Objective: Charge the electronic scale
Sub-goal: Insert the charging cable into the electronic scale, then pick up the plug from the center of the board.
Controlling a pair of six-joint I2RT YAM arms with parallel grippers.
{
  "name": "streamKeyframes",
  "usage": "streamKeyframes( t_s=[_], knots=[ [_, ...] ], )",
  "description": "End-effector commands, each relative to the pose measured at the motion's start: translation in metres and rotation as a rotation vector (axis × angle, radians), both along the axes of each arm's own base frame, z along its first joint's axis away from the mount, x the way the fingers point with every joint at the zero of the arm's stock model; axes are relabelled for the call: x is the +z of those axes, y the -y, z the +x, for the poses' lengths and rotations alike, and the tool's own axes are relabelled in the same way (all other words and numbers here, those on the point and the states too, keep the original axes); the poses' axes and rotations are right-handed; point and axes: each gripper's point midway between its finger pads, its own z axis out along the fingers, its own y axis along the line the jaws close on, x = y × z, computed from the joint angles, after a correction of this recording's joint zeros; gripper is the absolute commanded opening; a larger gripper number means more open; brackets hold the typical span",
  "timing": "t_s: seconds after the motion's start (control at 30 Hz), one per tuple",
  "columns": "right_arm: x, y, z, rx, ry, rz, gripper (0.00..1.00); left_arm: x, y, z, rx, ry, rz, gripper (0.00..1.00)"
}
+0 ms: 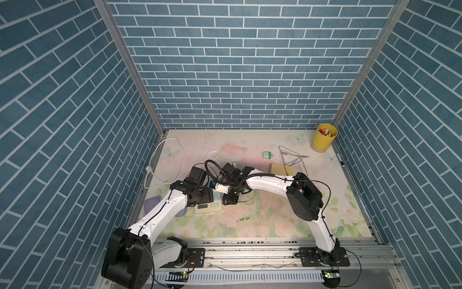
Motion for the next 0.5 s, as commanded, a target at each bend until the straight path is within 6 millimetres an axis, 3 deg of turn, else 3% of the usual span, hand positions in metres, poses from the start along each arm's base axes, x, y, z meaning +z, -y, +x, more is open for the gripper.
streamKeyframes(
  t_s=[0.0, 0.1, 0.23, 0.33, 0.4, 0.47],
  knots=[
    [0.059, -0.013, 0.002, 0.013, 0.075, 0.147, 0.39, 0.024, -0.008, 0.020, -0.025, 0.071, 0.023, 0.87],
    [0.095, -0.002, 0.014, -0.062, 0.097, 0.210, 0.39, 0.054, -0.009, 0.034, -0.036, 0.155, 0.014, 0.86],
    [0.144, 0.040, 0.072, -0.340, 0.212, 0.281, 0.40, 0.083, 0.014, 0.059, -0.111, 0.226, -0.044, 0.80],
    [0.154, 0.088, 0.122, -0.536, 0.328, 0.217, 0.43, 0.089, 0.042, 0.077, -0.192, 0.240, -0.054, 0.79],
    [0.151, 0.128, 0.157, -0.690, 0.377, 0.137, 0.47, 0.094, 0.069, 0.089, -0.259, 0.258, -0.057, 0.79],
    [0.146, 0.156, 0.178, -0.784, 0.338, 0.090, 0.48, 0.100, 0.097, 0.098, -0.334, 0.284, -0.065, 0.80]
  ],
)
